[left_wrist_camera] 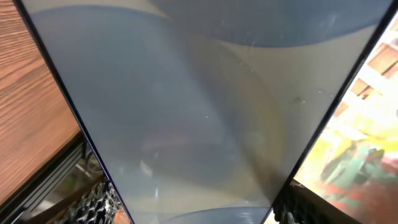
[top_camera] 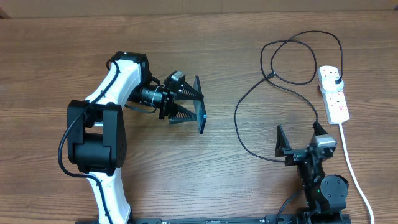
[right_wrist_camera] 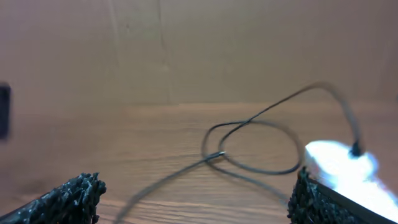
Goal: Plug charger to phone and switch on socket
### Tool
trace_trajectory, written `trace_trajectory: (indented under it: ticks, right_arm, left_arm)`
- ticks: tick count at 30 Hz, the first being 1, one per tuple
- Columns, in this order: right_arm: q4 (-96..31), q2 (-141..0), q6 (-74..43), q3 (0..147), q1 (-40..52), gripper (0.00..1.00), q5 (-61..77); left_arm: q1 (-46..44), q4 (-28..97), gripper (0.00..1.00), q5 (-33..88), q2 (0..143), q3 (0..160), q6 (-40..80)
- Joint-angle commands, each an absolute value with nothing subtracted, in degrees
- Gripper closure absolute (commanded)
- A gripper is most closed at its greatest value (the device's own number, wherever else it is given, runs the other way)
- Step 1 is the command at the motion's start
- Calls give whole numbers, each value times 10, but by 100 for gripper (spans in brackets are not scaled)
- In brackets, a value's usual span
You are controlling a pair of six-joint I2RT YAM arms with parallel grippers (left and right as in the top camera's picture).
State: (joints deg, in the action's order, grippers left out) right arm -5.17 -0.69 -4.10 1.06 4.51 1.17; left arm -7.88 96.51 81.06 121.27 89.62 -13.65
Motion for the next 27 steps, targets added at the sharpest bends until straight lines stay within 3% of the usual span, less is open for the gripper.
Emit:
trace_trajectory:
  ticks: [1,11,17,19,23,27]
  right_arm:
    - [-47,-2,-283,4,47,0,27]
    - [-29,-2,-691,4,47,0,278]
    - [-9,-2,-868,5,46,0,274]
    - [25,-2,-870,5,46,0,271]
    - [118,-2,-757,5,49,1,319]
    - [127,-2,-731,8,49,1,376]
  left_arm:
    - [-79,969,44,868,1215,909,-133]
    - [-79,969,44,883,1215,909,-126]
    - [-79,969,43,883,1215,909,-127]
    - [-79,969,43,883,1215,909,-127]
    - [-79,968,43,882,1215,909,-127]
    - [-79,968,43,881,1215,909,-127]
